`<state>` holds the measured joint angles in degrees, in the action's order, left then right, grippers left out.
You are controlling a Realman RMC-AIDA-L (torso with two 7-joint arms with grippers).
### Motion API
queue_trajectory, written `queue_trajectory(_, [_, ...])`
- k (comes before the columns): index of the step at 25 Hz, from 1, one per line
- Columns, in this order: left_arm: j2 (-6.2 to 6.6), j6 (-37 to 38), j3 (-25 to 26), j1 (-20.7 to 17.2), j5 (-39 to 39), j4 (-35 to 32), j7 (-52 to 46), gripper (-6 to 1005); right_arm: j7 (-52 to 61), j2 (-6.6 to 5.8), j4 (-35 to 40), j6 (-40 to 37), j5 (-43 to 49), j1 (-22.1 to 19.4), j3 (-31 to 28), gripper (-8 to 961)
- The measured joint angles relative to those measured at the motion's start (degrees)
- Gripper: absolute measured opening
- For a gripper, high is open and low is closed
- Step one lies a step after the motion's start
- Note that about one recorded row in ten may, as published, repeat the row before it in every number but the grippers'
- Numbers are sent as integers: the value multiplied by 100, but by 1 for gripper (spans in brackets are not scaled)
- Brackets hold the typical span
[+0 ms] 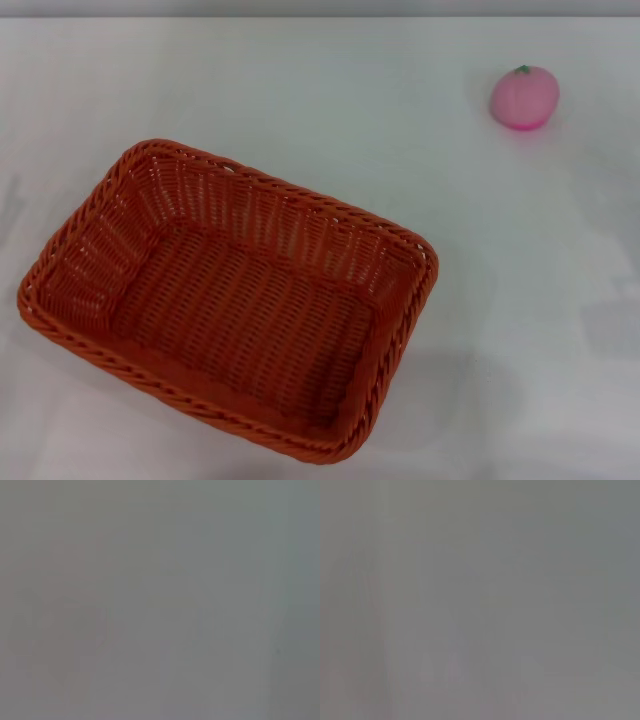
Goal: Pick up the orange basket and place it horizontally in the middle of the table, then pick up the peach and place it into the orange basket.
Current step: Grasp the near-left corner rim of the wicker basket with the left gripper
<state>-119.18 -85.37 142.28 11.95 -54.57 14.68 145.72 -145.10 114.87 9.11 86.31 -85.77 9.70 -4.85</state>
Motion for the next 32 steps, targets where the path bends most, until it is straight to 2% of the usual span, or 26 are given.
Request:
queue_trajectory(18, [0, -16, -8, 15, 0, -1, -28, 817, 0, 0, 11, -1, -4, -52, 3, 769])
queue_trajectory(24, [33, -24, -8, -7, -66, 103, -356, 817, 0, -4, 36, 44, -16, -48, 9, 768])
queue_trajectory(27, [50, 24, -7, -88, -300, 483, -780, 817, 0, -9, 45, 53, -18, -30, 4, 769])
queue_trajectory(32, [53, 292, 3, -207, -1168, 1531, -2270, 816, 0, -9, 60, 57, -29, 24, 11, 769])
